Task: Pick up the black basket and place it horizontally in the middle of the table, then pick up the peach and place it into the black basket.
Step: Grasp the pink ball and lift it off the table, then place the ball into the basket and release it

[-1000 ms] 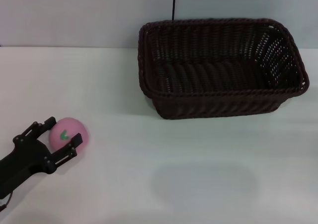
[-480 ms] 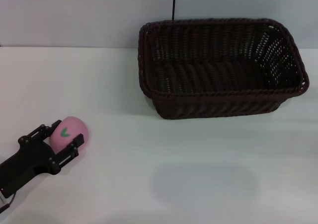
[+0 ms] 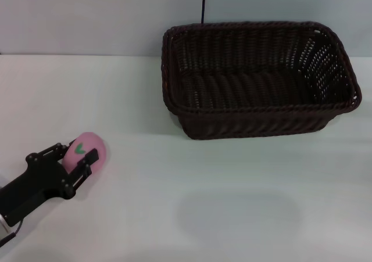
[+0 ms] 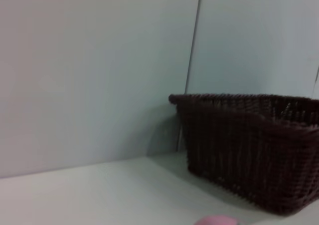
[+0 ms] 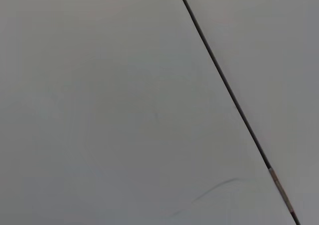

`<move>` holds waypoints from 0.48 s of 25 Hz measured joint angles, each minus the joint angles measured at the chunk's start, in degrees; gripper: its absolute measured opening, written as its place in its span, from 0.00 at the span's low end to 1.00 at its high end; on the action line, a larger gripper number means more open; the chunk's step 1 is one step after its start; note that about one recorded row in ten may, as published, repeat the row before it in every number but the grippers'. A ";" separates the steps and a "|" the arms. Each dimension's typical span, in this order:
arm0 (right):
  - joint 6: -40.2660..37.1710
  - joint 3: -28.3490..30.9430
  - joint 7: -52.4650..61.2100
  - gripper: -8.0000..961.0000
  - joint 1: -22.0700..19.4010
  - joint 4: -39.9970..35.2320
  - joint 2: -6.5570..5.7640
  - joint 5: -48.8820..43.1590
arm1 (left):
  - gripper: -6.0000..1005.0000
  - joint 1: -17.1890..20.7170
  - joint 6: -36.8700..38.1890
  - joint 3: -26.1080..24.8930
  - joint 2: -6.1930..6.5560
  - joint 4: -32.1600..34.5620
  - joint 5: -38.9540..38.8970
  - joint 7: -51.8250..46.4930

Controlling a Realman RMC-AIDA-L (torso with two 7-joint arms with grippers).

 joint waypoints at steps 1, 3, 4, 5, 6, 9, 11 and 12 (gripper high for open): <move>0.03 0.00 0.00 0.65 0.05 0.00 0.00 0.00 | 0.46 -0.09 0.67 -0.14 -0.01 -0.04 -0.13 -0.21; 0.07 0.00 -0.02 0.65 0.14 0.00 0.01 0.00 | 0.40 -0.70 3.01 -1.57 -0.17 -0.27 -0.42 -1.27; 0.09 0.00 -0.02 0.65 0.21 0.00 0.03 0.00 | 0.39 -1.15 4.23 -2.60 -0.25 -0.48 -0.60 -2.04; 0.12 0.00 -0.02 0.65 0.27 0.00 0.06 0.00 | 0.37 -2.04 5.66 -4.09 -0.34 -1.08 -0.65 -2.94; 0.13 0.00 -0.03 0.65 0.34 0.00 0.08 0.00 | 0.36 -3.07 7.19 -5.53 -0.41 -1.98 -0.66 -3.66; 0.15 -0.06 -0.04 0.65 0.53 0.35 0.14 0.00 | 0.34 -7.75 9.84 -8.81 -0.47 -5.89 -0.70 -4.13; 0.15 -0.23 -0.05 0.65 0.62 0.60 0.15 0.00 | 0.32 -11.72 10.25 -9.84 -0.54 -8.68 -0.70 -4.13; 0.15 -0.33 -0.05 0.65 0.70 0.64 0.15 0.00 | 0.32 -13.66 10.14 -10.03 -0.60 -9.94 -0.69 -4.10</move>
